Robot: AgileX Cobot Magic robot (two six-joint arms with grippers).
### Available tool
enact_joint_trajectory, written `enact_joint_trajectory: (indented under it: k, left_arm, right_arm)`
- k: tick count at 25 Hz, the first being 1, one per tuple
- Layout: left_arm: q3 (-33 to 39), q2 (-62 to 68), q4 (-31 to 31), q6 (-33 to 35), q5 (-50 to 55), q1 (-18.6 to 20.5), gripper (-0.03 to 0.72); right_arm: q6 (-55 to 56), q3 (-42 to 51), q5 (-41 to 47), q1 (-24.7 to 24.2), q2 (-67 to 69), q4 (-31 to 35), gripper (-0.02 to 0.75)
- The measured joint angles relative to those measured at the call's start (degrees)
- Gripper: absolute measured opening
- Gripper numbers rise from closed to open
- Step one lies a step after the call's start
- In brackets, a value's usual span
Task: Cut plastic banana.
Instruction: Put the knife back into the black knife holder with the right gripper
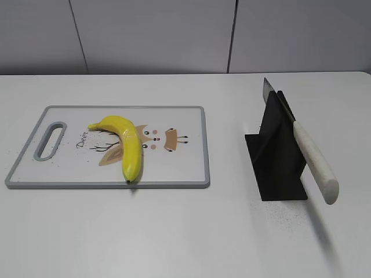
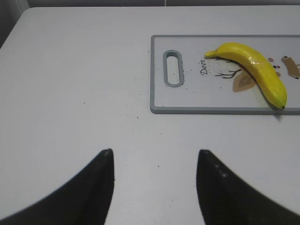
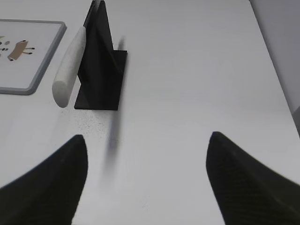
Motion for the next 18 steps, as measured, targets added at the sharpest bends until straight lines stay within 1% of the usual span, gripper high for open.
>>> enact_joint_trajectory:
  k: [18]
  left_arm:
    - [0.00,-2.21,-0.08,0.00,-0.01,0.00,0.528]
  right_arm:
    - [-0.04,0.00,0.00,-0.24,0.00,0.14,0.592]
